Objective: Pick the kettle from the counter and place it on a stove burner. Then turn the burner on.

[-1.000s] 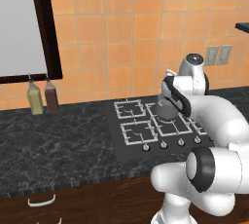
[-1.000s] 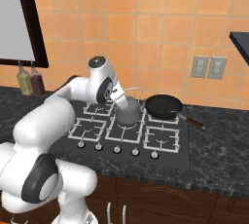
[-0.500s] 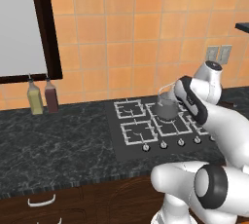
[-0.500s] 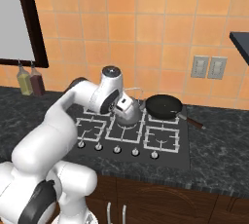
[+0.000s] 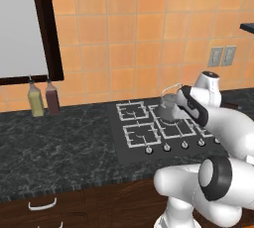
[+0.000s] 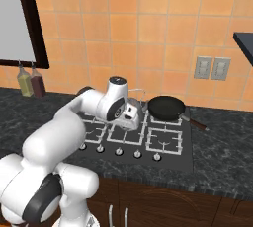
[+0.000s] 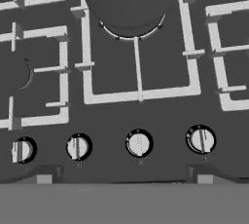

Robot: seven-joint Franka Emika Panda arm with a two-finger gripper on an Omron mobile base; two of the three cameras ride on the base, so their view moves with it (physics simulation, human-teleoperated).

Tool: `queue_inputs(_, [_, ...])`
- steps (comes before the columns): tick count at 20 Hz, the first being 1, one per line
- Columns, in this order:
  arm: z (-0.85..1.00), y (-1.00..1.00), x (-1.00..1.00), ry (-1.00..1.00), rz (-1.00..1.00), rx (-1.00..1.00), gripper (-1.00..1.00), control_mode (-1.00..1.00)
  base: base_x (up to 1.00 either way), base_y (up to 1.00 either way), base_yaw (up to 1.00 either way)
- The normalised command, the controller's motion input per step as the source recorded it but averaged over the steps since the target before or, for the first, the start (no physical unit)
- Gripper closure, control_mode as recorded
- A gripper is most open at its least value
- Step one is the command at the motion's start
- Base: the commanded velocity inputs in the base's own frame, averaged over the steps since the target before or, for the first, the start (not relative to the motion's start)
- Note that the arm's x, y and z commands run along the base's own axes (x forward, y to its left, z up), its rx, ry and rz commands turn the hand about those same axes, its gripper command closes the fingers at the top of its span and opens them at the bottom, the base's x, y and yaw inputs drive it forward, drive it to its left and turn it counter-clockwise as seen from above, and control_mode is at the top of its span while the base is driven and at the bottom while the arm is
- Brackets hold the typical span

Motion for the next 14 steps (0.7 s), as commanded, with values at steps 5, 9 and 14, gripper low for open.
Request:
queue_inputs(5, [-0.39,-0.02,-0.27,0.09,0.07,-0.12,-1.0,-1.0,0.0,0.0,0.0])
queue_inputs(9, [-0.42,0.0,-0.4,0.02,0.06,-0.03,-1.0,-1.0,0.0,0.0,0.0])
queue_inputs(14, [-0.37,0.0,-0.3,0.0,0.05,0.0,-1.0,-1.0,0.0,0.0,0.0])
